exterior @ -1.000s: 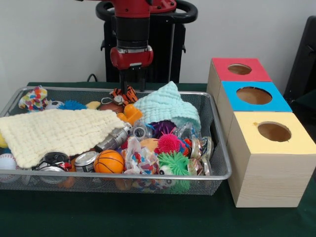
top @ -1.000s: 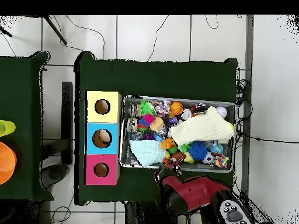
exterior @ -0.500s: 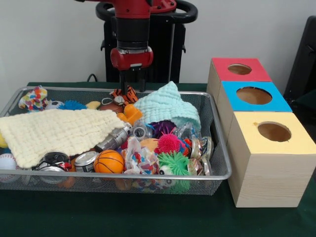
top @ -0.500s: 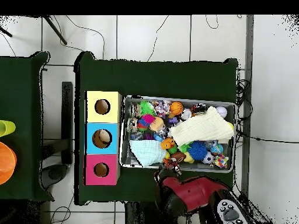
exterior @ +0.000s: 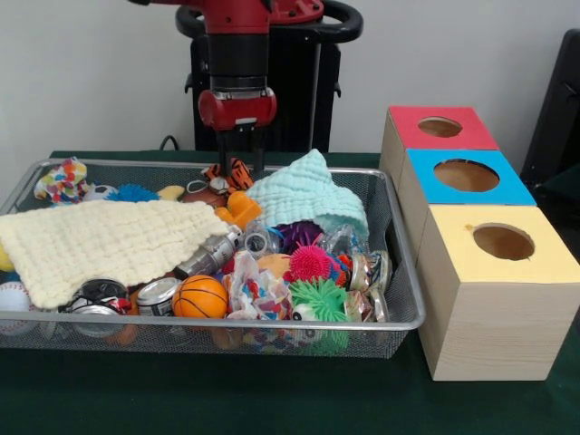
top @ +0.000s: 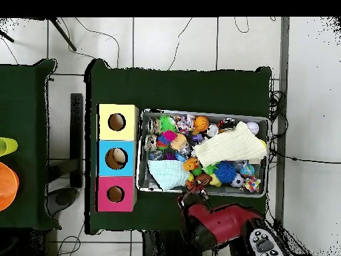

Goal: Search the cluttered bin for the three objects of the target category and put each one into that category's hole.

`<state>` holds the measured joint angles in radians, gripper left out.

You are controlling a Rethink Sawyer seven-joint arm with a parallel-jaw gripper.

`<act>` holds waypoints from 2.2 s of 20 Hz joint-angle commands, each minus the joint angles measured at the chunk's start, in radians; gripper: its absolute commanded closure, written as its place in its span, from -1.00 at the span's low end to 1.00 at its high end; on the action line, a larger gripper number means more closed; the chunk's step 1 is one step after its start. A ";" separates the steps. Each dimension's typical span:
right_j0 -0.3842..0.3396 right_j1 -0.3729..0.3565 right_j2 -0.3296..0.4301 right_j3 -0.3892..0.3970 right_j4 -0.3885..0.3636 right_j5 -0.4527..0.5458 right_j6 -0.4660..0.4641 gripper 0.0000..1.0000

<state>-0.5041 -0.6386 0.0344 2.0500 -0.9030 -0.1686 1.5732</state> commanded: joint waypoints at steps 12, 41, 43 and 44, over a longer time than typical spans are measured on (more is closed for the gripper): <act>0.010 0.225 -0.089 -0.180 -0.086 0.001 0.056 -1.00; -0.198 -0.121 0.199 0.105 -0.024 0.288 -0.063 1.00; -0.254 -0.209 0.283 0.171 0.042 0.356 -0.105 1.00; -0.274 -0.235 0.316 0.193 0.069 0.383 -0.121 1.00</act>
<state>-0.6864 -0.6758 0.1142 2.0592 -0.9161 -0.0380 1.5732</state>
